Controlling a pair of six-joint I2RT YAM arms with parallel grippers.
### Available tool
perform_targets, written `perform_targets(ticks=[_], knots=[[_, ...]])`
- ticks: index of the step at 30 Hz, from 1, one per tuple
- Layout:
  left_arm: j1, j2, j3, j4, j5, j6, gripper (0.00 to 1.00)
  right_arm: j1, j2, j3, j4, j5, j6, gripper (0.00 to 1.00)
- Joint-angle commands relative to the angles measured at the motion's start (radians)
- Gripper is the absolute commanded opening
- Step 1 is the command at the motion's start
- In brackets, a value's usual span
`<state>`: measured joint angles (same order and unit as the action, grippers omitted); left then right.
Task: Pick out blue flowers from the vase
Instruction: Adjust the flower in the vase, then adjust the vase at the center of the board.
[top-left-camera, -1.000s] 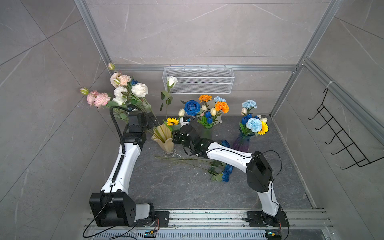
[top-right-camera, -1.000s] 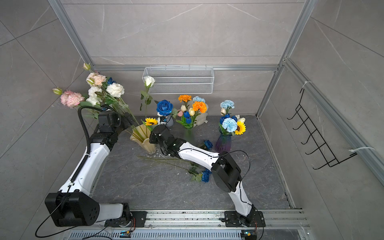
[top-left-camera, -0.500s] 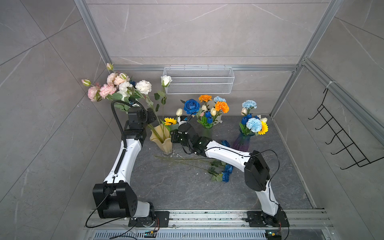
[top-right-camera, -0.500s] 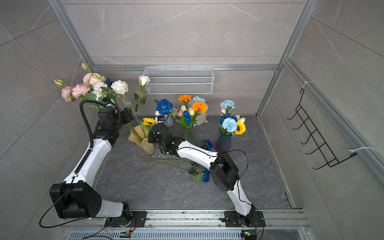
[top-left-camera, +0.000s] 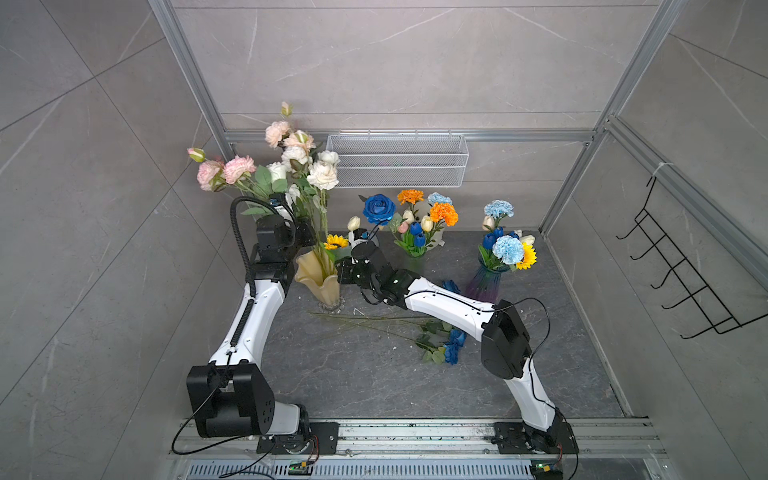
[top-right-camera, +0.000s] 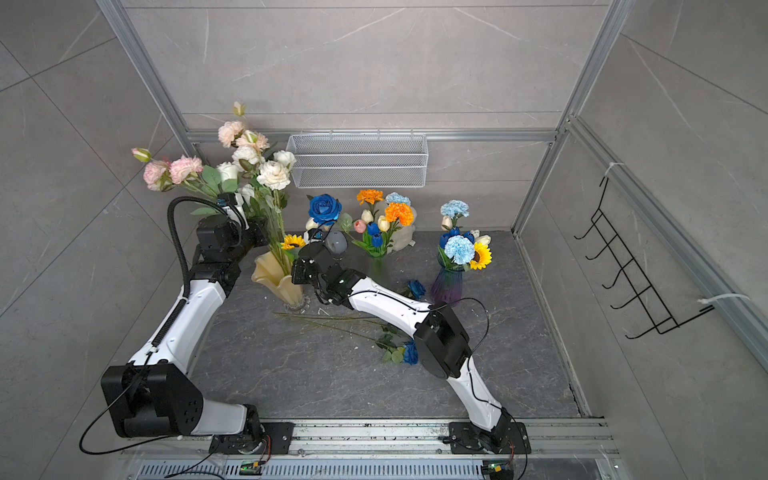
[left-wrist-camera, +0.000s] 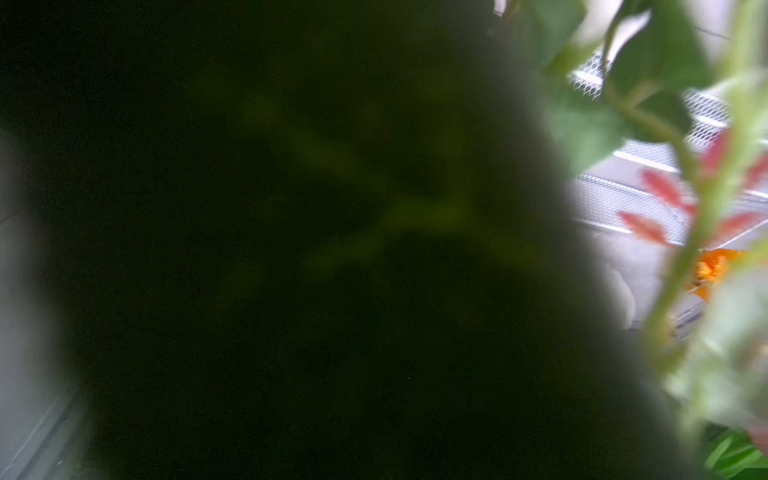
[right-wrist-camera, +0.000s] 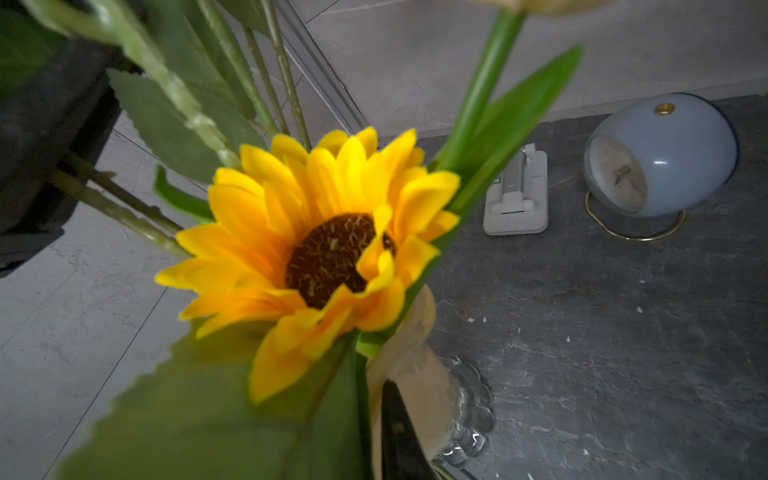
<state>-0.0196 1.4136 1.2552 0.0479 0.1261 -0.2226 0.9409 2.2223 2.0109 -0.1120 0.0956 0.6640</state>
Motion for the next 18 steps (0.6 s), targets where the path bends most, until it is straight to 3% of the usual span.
perform_targets(ticks=[1,10,15,18], knots=[[-0.042,-0.073,-0.018,0.052,0.023,0.067,0.15,0.008,0.093,0.042,-0.155,-0.078,0.002,0.00],[-0.129,-0.212,-0.111,-0.007,-0.041,0.167,0.15,-0.001,0.254,0.359,-0.316,-0.061,-0.016,0.00],[-0.161,-0.238,-0.161,-0.021,-0.089,0.190,0.19,0.000,0.276,0.437,-0.371,-0.049,-0.043,0.29],[-0.162,-0.245,-0.167,-0.049,-0.145,0.195,0.33,0.002,0.226,0.391,-0.364,-0.014,-0.075,0.45]])
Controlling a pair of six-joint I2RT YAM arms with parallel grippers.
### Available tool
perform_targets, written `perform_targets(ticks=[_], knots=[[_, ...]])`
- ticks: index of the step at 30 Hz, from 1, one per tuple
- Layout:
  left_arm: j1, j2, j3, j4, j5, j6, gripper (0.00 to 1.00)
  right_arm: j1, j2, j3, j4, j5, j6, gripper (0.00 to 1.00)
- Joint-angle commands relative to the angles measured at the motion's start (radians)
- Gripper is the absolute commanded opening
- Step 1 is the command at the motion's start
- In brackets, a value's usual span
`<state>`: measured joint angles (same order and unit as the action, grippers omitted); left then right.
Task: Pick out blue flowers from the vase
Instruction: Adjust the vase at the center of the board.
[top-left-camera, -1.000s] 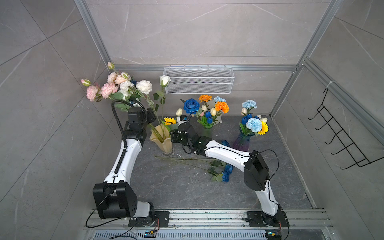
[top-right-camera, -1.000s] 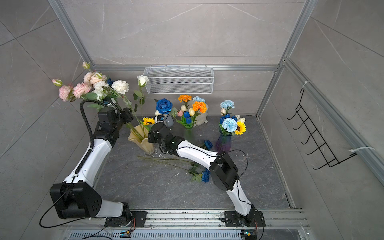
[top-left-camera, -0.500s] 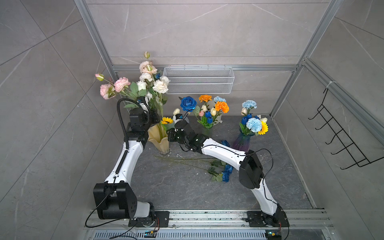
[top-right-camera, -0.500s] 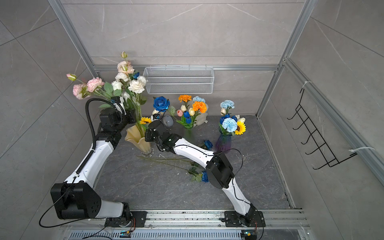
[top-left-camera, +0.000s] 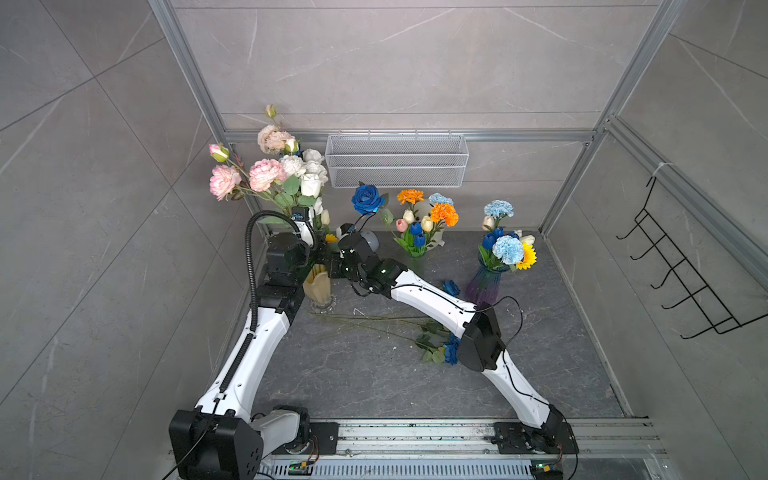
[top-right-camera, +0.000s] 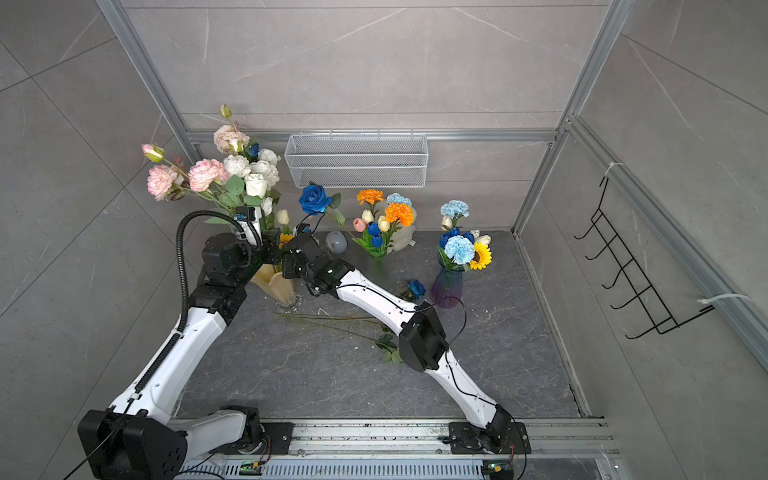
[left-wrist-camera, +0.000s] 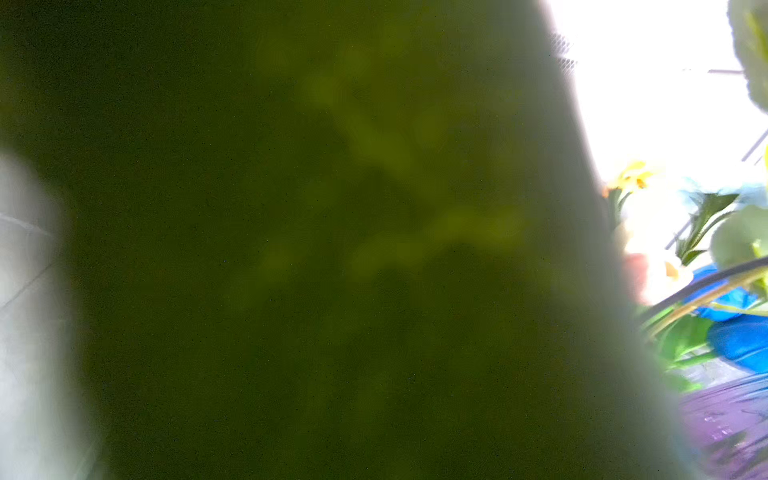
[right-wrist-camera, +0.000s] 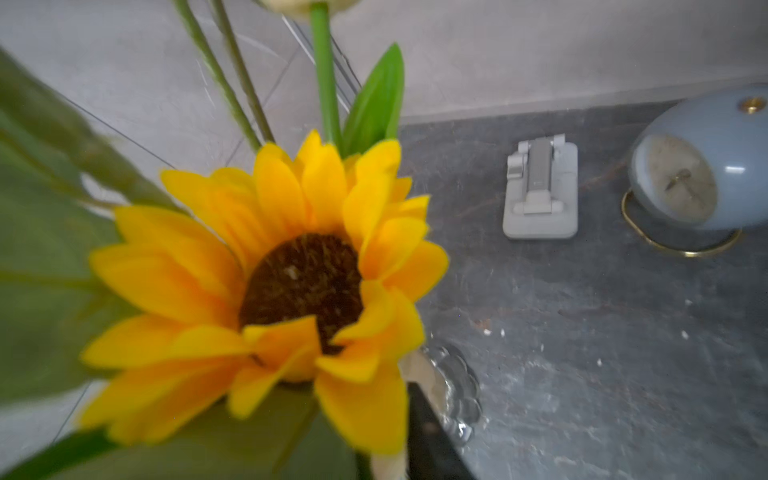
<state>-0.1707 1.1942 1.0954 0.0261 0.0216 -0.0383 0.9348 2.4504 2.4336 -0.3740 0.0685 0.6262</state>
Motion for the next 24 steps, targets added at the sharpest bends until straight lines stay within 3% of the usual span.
perform_targets(ticks=[1,4,7,16,24], knots=[[-0.011,-0.035,-0.008,-0.040,-0.059,0.011,0.40,0.008,-0.020,-0.050,-0.096,0.025,-0.048,0.49],[-0.011,-0.071,-0.015,-0.070,-0.104,0.021,0.57,0.009,-0.053,-0.063,-0.092,0.035,-0.087,0.60],[-0.010,-0.118,-0.027,-0.099,-0.148,0.027,0.64,0.008,-0.062,-0.045,-0.082,0.015,-0.119,0.69],[-0.012,-0.141,0.005,-0.247,-0.452,-0.012,0.68,0.006,0.011,0.157,-0.123,-0.005,-0.159,0.74],[-0.008,-0.082,-0.012,-0.260,-0.528,-0.041,0.70,-0.003,0.054,0.351,-0.159,0.031,-0.182,0.72]])
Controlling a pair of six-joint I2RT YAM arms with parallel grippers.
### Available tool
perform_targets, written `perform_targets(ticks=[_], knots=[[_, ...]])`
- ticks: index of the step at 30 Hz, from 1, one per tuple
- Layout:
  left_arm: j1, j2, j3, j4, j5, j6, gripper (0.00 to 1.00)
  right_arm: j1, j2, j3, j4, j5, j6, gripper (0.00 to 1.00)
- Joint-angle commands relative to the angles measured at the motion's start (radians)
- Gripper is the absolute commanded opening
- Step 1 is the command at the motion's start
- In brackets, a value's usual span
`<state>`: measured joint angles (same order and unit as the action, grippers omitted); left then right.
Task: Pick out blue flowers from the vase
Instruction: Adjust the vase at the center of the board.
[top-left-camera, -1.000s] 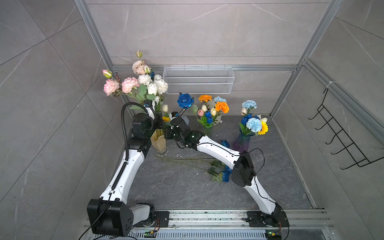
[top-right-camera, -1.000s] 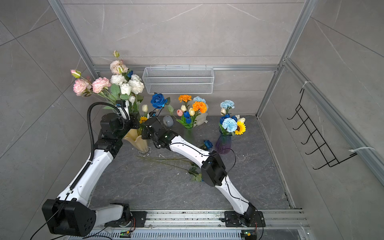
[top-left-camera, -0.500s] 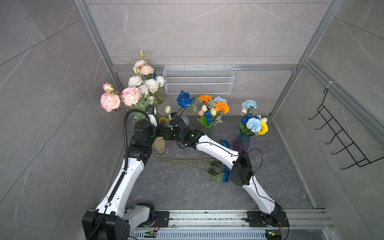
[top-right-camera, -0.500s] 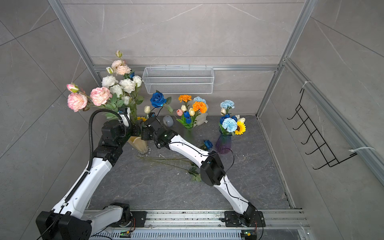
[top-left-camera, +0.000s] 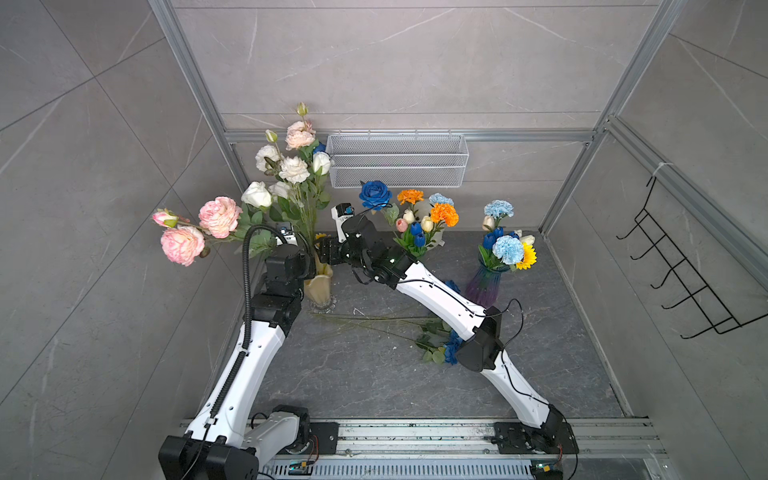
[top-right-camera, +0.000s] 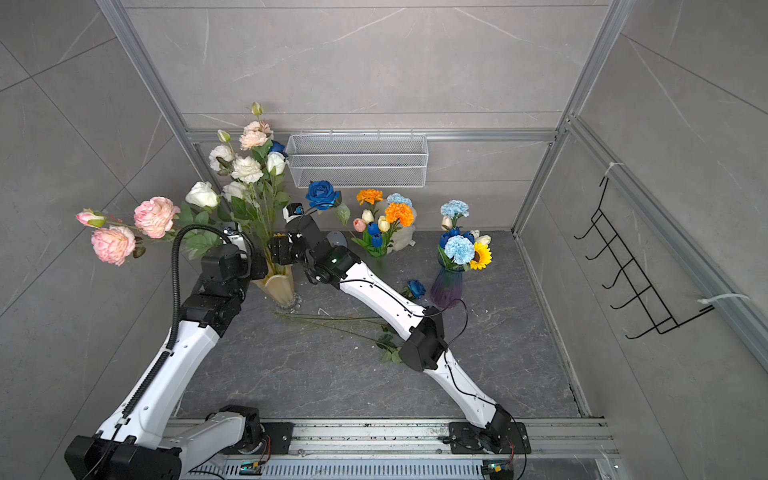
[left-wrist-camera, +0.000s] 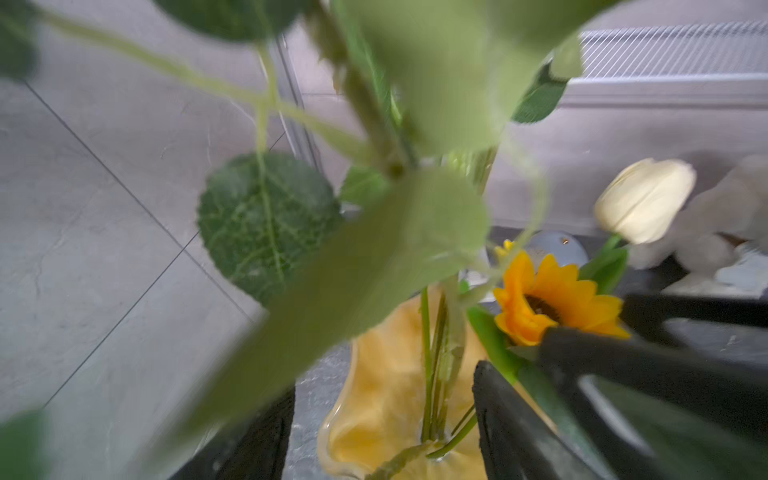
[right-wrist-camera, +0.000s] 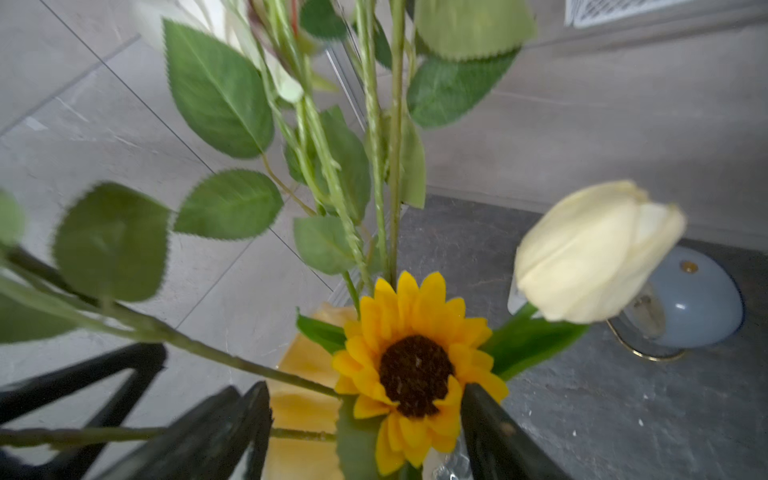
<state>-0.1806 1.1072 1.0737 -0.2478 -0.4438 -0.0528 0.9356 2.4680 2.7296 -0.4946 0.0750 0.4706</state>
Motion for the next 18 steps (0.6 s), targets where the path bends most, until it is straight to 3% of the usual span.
perform_targets(ticks=[1,3,6,9,18], knots=[[0.001,0.011,0.002,0.020,-0.062,-0.031,0.70,-0.008,0.043,0.074,-0.043,0.028,-0.022,0.71],[0.001,0.030,-0.008,0.025,-0.071,-0.039,0.71,-0.023,0.065,0.122,-0.050,0.034,-0.010,0.60],[0.002,0.055,-0.019,0.035,-0.075,-0.049,0.71,-0.038,0.095,0.175,-0.039,0.021,-0.023,0.53],[0.001,0.075,-0.027,0.040,-0.074,-0.057,0.71,-0.046,0.135,0.186,0.036,-0.032,-0.073,0.53],[0.003,0.120,-0.040,0.020,-0.094,-0.062,0.71,-0.053,0.185,0.219,0.159,-0.013,-0.166,0.54]])
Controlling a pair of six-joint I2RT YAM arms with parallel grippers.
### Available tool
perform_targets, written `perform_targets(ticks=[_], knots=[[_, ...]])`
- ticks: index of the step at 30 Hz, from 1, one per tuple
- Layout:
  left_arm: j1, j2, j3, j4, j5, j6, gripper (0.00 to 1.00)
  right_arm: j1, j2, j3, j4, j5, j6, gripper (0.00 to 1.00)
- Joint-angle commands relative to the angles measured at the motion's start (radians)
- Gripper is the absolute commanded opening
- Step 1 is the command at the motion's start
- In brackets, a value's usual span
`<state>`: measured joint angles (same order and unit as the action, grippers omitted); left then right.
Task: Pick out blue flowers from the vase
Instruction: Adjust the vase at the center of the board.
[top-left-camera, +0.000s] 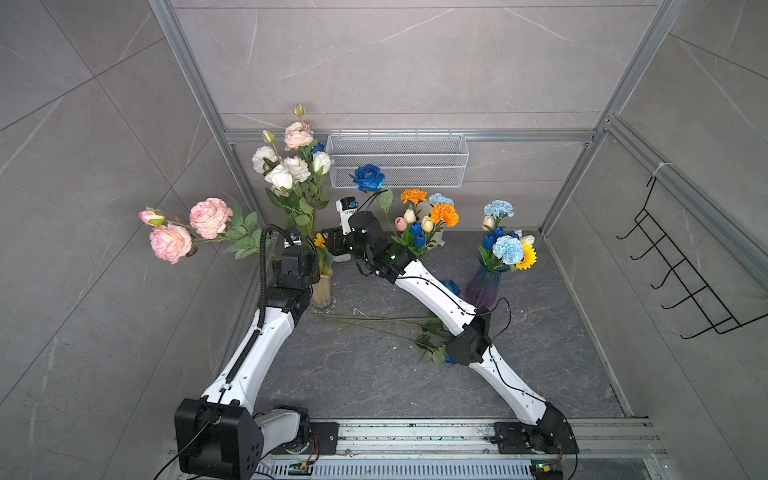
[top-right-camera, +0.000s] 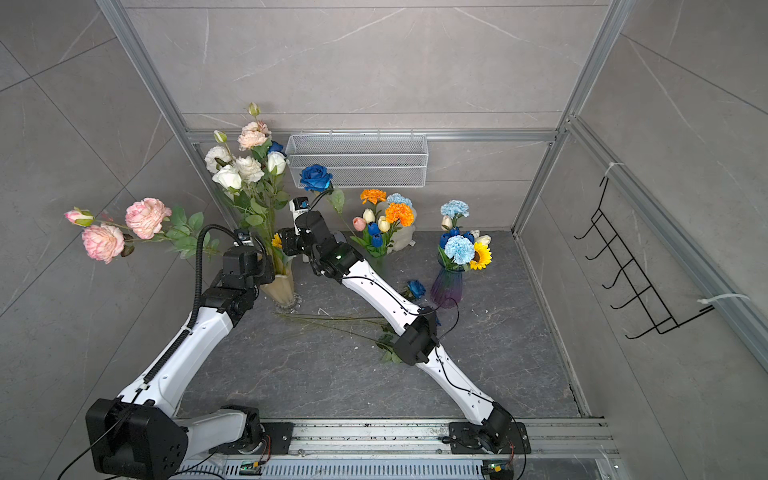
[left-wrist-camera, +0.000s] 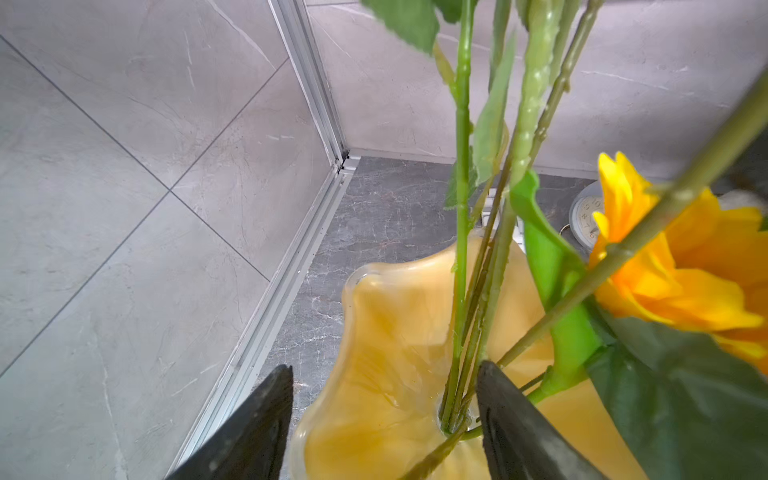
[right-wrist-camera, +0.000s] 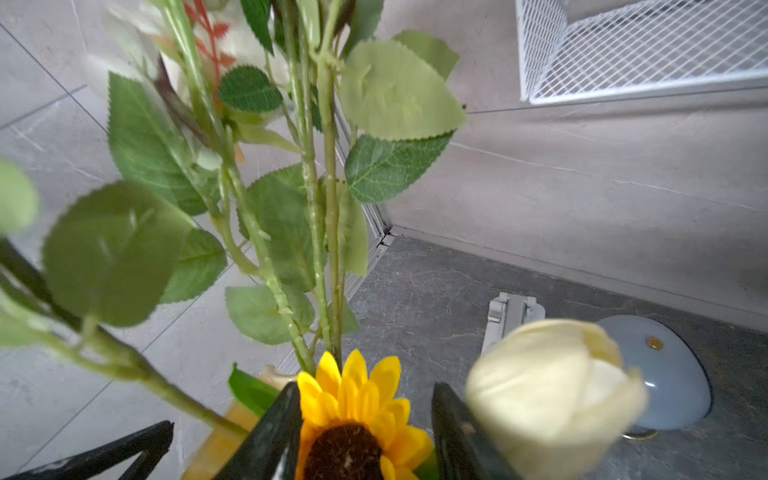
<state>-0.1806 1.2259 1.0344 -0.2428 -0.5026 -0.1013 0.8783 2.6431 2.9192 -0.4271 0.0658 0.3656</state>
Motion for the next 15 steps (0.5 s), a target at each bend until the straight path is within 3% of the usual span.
perform_targets(ticks=[1,8,15], knots=[[0.002,0.002,-0.002,0.013,-0.037,-0.012,0.71,0.004,0.013,0.026,0.111,-0.003,-0.076,0.54],[0.001,0.020,0.004,-0.010,-0.061,-0.002,0.71,0.029,0.044,0.061,0.147,0.012,-0.218,0.54],[0.003,0.032,0.018,-0.044,-0.080,0.006,0.71,0.091,0.032,0.053,0.170,0.201,-0.432,0.57]])
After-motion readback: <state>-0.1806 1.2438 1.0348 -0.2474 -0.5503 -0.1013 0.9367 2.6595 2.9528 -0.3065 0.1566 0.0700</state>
